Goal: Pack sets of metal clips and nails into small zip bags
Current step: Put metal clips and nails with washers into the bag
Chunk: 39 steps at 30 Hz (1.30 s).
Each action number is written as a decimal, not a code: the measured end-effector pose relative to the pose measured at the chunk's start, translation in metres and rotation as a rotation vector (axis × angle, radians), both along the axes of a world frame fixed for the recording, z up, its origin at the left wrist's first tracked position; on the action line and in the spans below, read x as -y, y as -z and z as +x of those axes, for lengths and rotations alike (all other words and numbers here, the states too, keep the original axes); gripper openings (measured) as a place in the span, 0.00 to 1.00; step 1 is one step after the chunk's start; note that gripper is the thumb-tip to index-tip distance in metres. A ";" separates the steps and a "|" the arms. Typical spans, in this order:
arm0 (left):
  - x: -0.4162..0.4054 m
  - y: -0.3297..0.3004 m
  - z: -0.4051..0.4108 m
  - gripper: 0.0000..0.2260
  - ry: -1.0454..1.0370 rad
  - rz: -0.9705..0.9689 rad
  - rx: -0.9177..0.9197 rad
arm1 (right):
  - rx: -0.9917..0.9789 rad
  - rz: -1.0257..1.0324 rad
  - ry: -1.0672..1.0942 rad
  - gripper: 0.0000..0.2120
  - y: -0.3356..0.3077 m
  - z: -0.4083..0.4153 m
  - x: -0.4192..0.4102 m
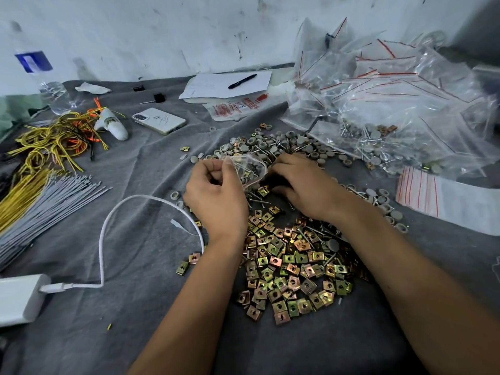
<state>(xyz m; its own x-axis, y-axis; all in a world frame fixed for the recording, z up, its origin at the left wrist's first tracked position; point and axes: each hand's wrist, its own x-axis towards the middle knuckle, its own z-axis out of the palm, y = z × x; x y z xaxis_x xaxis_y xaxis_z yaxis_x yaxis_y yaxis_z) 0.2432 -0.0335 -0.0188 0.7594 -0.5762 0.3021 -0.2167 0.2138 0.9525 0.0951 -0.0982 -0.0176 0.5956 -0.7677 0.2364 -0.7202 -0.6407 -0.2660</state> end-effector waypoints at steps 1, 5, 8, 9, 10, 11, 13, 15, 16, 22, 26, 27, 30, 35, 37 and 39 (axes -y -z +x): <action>0.000 0.000 0.000 0.08 0.004 0.001 -0.001 | 0.013 0.011 -0.004 0.16 0.000 -0.001 -0.001; 0.000 0.000 0.000 0.09 0.009 -0.001 -0.002 | 0.022 0.085 -0.031 0.13 -0.003 -0.003 -0.007; 0.000 0.000 0.000 0.09 0.002 -0.001 -0.004 | -0.014 0.117 -0.031 0.11 -0.004 -0.005 -0.009; 0.000 0.000 0.000 0.09 0.001 -0.001 -0.005 | -0.015 0.112 -0.042 0.09 -0.004 -0.006 -0.010; 0.000 0.000 0.000 0.09 0.001 0.000 -0.005 | 0.002 0.105 -0.050 0.08 -0.004 -0.007 -0.011; 0.001 0.000 0.000 0.09 0.001 0.003 -0.003 | 0.046 0.106 -0.044 0.07 -0.004 -0.009 -0.012; 0.001 0.001 0.000 0.09 -0.001 0.013 0.013 | 0.220 0.118 0.004 0.07 -0.005 -0.011 -0.013; 0.001 0.002 0.001 0.08 0.027 0.022 0.051 | 0.428 0.059 0.044 0.07 -0.007 -0.013 -0.015; 0.000 0.002 0.000 0.08 0.056 0.029 0.076 | 0.514 0.013 0.046 0.07 -0.009 -0.014 -0.015; -0.001 0.003 -0.008 0.09 0.176 0.062 0.207 | 0.618 -0.153 -0.001 0.08 -0.012 -0.007 -0.021; -0.001 0.003 -0.006 0.09 0.174 0.059 0.159 | 0.641 -0.126 0.023 0.07 -0.011 -0.006 -0.019; -0.001 0.003 -0.006 0.09 0.166 0.060 0.143 | 0.662 -0.132 0.045 0.07 -0.011 -0.007 -0.018; -0.001 0.002 -0.004 0.09 0.137 0.057 0.102 | 0.652 -0.125 0.088 0.05 -0.011 -0.012 -0.016; -0.001 0.001 -0.003 0.10 0.112 0.050 0.069 | 0.155 0.035 0.075 0.09 -0.006 -0.022 -0.007; -0.002 0.000 -0.003 0.10 0.104 0.049 0.061 | 0.065 0.117 0.065 0.09 -0.005 -0.022 -0.006; -0.002 -0.001 -0.003 0.10 0.103 0.052 0.059 | 0.045 0.149 0.054 0.10 -0.005 -0.021 -0.006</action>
<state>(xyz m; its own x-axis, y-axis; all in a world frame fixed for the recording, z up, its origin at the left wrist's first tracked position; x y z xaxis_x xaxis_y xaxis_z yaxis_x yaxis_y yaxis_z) 0.2403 -0.0314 -0.0180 0.6773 -0.6661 0.3122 -0.2522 0.1884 0.9492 0.0738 -0.0917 -0.0125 0.5437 -0.8270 0.1430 -0.7378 -0.5521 -0.3884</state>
